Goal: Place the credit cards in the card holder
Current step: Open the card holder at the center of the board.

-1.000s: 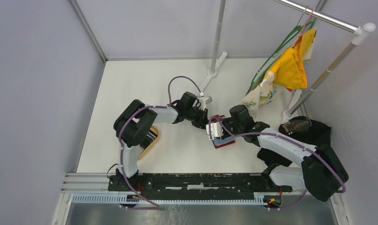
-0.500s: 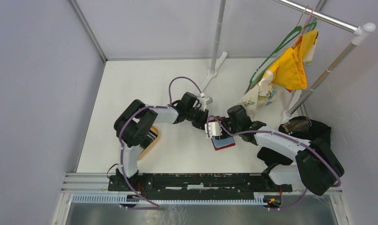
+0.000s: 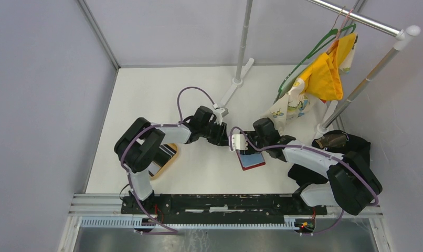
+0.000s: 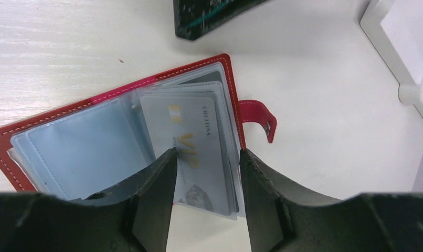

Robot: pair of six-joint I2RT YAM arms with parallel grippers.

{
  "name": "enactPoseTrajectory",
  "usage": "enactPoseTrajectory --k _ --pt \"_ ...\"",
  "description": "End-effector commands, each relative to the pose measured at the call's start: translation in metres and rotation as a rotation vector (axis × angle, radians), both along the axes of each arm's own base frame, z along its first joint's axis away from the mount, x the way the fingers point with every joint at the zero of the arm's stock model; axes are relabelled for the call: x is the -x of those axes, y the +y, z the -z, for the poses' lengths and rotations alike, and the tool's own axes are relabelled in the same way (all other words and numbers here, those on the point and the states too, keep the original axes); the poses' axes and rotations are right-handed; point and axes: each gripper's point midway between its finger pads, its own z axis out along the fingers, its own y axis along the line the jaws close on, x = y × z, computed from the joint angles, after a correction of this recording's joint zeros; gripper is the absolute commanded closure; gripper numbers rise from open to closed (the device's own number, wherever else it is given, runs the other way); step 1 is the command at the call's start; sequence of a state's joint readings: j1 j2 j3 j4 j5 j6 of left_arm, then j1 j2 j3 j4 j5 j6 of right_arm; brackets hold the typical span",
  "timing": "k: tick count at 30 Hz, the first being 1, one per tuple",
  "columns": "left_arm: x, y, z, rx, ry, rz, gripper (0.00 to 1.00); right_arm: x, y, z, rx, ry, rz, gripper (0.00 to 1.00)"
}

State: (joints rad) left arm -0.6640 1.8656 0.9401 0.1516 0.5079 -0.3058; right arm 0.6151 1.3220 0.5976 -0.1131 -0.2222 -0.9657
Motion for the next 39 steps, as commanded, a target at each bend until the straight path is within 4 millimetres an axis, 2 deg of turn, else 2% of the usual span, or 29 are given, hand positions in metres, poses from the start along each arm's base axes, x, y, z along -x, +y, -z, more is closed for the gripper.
enactPoseTrajectory --k 1,4,11,13,16,20,23,28,31,34,36,39 --pt "-0.015 0.029 -0.004 -0.075 -0.043 -0.170 0.57 -0.017 0.001 -0.013 -0.030 -0.055 0.079 0.46" --pt "-0.012 0.033 -0.018 -0.038 -0.079 -0.193 0.58 -0.021 0.000 -0.016 -0.048 -0.064 0.104 0.44" --pt "0.001 0.040 -0.067 0.116 -0.189 -0.225 0.61 -0.020 0.000 -0.029 -0.120 -0.051 0.103 0.42" --pt "0.004 0.043 -0.083 0.155 -0.228 -0.236 0.62 -0.010 0.003 -0.032 -0.117 -0.023 0.021 0.42" --pt "0.007 0.052 -0.107 0.193 -0.295 -0.262 0.62 0.021 0.008 -0.035 -0.079 0.016 -0.216 0.45" --pt "0.010 0.064 -0.134 0.223 -0.368 -0.301 0.58 0.045 -0.008 -0.029 0.014 0.018 -0.403 0.48" --pt "0.011 0.072 -0.143 0.227 -0.380 -0.336 0.52 0.046 -0.028 -0.012 0.127 0.029 -0.458 0.68" --pt "0.010 0.082 -0.136 0.198 -0.332 -0.404 0.30 0.033 -0.054 0.011 0.266 0.095 -0.348 0.88" --pt "0.010 0.088 -0.135 0.195 -0.320 -0.443 0.20 0.029 -0.068 0.024 0.339 0.141 -0.294 0.93" --pt "0.010 0.097 -0.137 0.193 -0.320 -0.486 0.10 0.026 -0.073 0.027 0.361 0.157 -0.261 0.94" --pt "0.010 0.104 -0.137 0.183 -0.322 -0.511 0.06 0.028 -0.075 0.029 0.367 0.169 -0.258 0.94" --pt "0.013 0.110 -0.139 0.169 -0.330 -0.524 0.05 0.029 -0.079 0.030 0.375 0.187 -0.252 0.94"
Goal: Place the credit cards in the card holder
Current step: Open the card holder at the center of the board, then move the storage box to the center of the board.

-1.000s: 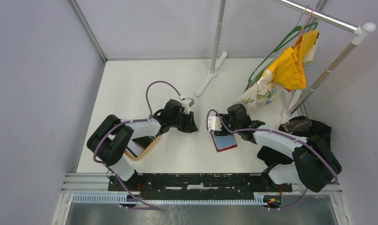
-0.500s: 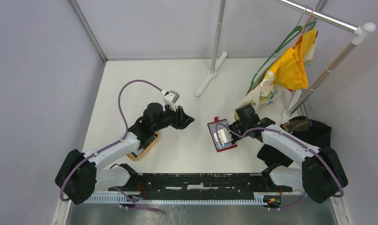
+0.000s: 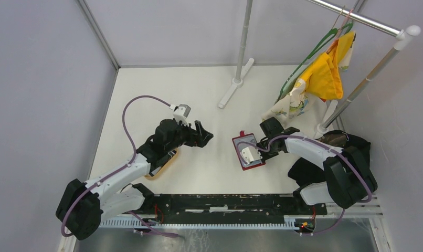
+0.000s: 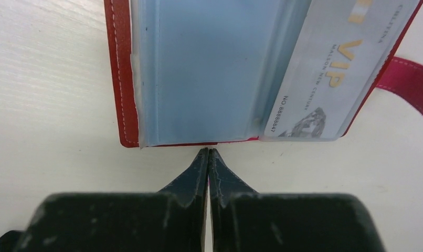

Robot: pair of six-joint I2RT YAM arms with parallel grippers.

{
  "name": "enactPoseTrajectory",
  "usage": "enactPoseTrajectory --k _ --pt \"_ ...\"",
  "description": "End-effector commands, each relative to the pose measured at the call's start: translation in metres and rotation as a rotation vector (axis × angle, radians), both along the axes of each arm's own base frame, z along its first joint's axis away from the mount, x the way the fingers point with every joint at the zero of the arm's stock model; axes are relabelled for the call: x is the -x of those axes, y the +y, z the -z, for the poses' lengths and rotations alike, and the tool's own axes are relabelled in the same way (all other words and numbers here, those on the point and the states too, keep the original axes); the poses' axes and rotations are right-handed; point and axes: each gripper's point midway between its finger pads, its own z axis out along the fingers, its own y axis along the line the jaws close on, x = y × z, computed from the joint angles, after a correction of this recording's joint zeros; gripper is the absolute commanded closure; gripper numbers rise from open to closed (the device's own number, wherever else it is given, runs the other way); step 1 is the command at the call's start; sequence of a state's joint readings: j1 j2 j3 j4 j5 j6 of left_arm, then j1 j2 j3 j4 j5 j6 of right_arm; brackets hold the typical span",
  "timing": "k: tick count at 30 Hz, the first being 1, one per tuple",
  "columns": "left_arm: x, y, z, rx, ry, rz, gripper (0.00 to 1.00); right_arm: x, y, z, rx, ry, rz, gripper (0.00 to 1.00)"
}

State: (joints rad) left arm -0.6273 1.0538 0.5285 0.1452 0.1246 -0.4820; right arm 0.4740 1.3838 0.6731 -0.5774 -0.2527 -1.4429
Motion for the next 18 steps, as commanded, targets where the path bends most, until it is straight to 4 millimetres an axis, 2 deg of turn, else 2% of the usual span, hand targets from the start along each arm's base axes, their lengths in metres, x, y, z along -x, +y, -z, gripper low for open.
enactPoseTrajectory --k 1,5,7,10,13,18 --pt "-0.004 0.013 -0.016 0.022 -0.025 -0.079 0.05 -0.004 -0.008 -0.006 0.038 0.008 0.024 0.94" --pt "-0.001 0.026 -0.013 -0.013 0.001 -0.132 0.06 0.013 -0.005 -0.001 0.019 0.091 -0.028 0.94" --pt "0.000 0.038 -0.010 -0.041 0.025 -0.189 0.07 0.024 0.006 -0.001 -0.034 0.145 -0.069 0.94" --pt "0.005 0.058 -0.005 -0.088 0.058 -0.268 0.16 0.038 0.023 -0.001 -0.111 0.192 -0.138 0.94" --pt "0.009 0.077 -0.001 -0.126 0.074 -0.348 0.25 0.044 0.045 -0.001 -0.176 0.186 -0.156 0.92" --pt "0.019 0.107 0.008 -0.155 0.109 -0.483 0.28 0.043 0.098 -0.014 -0.330 0.152 -0.109 0.89"
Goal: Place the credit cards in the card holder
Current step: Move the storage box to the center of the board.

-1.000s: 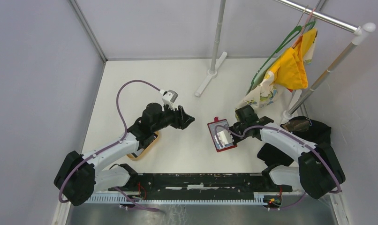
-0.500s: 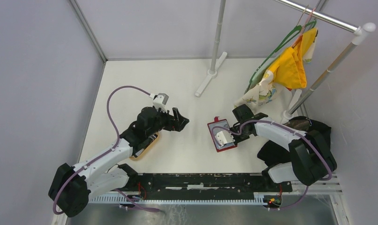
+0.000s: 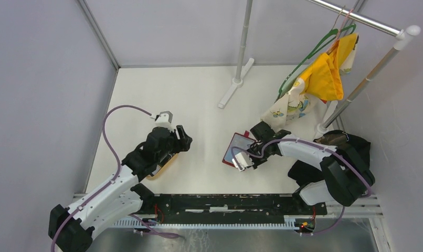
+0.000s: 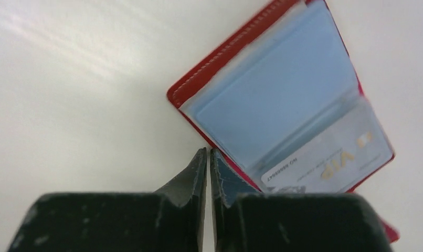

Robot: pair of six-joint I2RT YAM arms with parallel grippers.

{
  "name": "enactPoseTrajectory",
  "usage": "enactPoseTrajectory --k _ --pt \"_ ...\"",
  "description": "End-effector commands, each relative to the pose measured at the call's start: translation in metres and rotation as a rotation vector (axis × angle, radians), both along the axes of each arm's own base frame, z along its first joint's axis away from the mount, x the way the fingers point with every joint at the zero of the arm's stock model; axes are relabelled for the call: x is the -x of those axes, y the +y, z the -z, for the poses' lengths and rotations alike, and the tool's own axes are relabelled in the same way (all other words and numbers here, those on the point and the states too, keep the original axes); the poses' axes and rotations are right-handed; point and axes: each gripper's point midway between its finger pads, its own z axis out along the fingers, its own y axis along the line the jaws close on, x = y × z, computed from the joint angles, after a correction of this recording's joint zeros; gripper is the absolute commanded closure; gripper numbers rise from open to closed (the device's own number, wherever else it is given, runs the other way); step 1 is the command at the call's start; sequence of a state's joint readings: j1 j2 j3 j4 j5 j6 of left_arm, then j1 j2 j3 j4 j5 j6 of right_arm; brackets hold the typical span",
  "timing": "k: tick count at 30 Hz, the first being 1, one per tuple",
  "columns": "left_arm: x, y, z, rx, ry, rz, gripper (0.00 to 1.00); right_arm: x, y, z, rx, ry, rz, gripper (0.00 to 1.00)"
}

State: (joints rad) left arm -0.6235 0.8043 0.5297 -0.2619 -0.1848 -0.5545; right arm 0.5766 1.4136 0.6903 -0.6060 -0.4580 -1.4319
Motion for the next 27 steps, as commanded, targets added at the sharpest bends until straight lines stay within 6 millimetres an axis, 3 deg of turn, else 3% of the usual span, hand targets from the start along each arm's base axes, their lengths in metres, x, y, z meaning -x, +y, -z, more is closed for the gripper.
enactPoseTrajectory --k 1,4,9,15,18,27 --pt "0.004 0.034 -0.002 -0.013 0.019 -0.193 0.28 0.006 0.054 -0.019 -0.195 0.032 0.048 0.88" --pt "0.008 0.045 0.000 -0.025 0.027 -0.239 0.28 0.002 0.058 -0.030 -0.205 0.027 0.060 0.87" --pt "0.007 0.057 0.012 -0.071 0.069 -0.320 0.27 0.021 0.052 -0.048 -0.220 0.069 -0.072 0.82" --pt "0.002 0.073 0.034 -0.216 0.184 -0.446 0.24 0.010 0.050 -0.048 -0.212 0.029 -0.014 0.79" --pt "-0.004 0.063 0.049 -0.223 0.214 -0.420 0.18 0.009 0.049 -0.047 -0.207 0.029 -0.011 0.79" --pt "-0.030 0.023 0.067 -0.198 0.255 -0.277 0.20 0.010 0.048 -0.045 -0.205 0.022 -0.016 0.79"
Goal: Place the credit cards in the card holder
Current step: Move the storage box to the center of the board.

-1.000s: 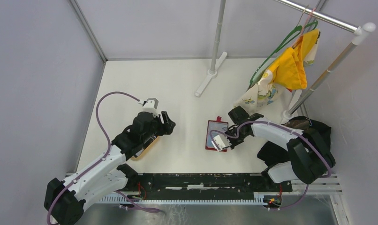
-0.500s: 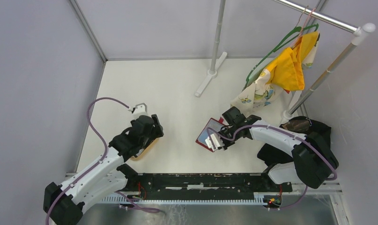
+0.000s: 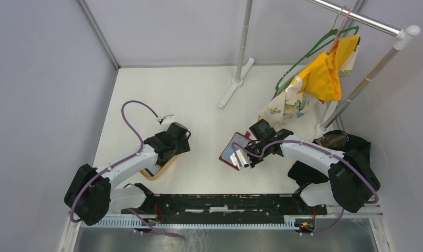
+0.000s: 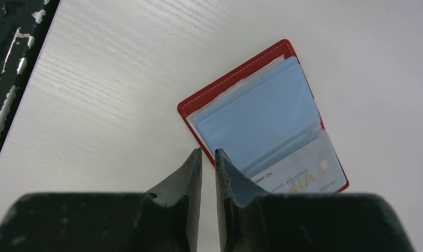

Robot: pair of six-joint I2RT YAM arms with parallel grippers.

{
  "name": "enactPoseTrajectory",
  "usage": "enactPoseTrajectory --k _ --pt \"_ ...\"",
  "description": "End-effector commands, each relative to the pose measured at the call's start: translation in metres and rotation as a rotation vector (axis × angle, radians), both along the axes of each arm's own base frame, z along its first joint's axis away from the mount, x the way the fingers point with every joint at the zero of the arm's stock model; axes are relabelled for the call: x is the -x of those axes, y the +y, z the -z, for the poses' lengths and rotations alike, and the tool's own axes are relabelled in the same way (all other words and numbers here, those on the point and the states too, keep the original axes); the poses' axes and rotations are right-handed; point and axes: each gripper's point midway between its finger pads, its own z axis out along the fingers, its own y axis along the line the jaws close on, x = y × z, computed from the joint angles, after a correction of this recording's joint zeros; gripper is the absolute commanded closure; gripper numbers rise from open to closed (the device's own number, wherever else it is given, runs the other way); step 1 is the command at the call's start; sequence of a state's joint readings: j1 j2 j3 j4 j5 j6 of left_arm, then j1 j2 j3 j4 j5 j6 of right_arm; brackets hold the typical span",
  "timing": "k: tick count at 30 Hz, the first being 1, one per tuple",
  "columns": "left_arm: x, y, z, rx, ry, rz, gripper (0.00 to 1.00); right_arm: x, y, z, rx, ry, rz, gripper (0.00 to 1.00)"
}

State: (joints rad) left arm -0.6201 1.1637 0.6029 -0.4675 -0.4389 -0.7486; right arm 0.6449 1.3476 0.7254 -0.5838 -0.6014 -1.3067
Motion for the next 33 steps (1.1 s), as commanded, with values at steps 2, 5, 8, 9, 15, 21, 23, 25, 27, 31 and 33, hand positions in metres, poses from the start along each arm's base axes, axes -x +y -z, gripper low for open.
enactPoseTrajectory --k 2,5,8,9,15,21,23,25,27,31,33 --pt "-0.035 -0.035 -0.014 0.091 -0.045 0.076 0.21 -0.005 0.005 -0.011 -0.029 -0.024 -0.007 0.79" --pt "-0.039 -0.052 -0.007 0.104 -0.012 0.177 0.30 -0.005 0.004 -0.011 -0.027 -0.027 -0.007 0.80" --pt "-0.041 -0.074 -0.003 0.139 0.015 0.302 0.45 -0.006 0.004 -0.011 -0.025 -0.028 -0.005 0.80" --pt "-0.041 -0.081 -0.002 0.154 0.018 0.343 0.48 -0.006 0.004 -0.010 -0.025 -0.027 -0.003 0.80" --pt "-0.047 -0.121 -0.008 0.249 0.009 0.539 0.58 -0.013 0.009 -0.015 -0.045 -0.029 0.044 0.80" --pt "-0.052 -0.160 -0.022 0.360 -0.017 0.673 0.59 -0.028 0.012 -0.029 -0.115 -0.022 0.145 0.78" --pt "-0.055 -0.169 -0.029 0.388 -0.038 0.695 0.58 -0.035 0.011 -0.036 -0.150 -0.016 0.186 0.77" --pt "-0.059 -0.173 -0.040 0.401 -0.069 0.698 0.54 -0.042 0.009 -0.043 -0.184 -0.020 0.226 0.76" --pt "-0.066 -0.172 -0.057 0.398 -0.127 0.686 0.49 -0.049 0.005 -0.050 -0.211 -0.031 0.262 0.74" --pt "-0.069 -0.155 -0.105 0.377 -0.291 0.640 0.43 -0.060 0.001 -0.065 -0.252 -0.072 0.315 0.66" --pt "-0.065 -0.140 -0.123 0.361 -0.365 0.607 0.40 -0.065 0.002 -0.074 -0.269 -0.096 0.327 0.58"
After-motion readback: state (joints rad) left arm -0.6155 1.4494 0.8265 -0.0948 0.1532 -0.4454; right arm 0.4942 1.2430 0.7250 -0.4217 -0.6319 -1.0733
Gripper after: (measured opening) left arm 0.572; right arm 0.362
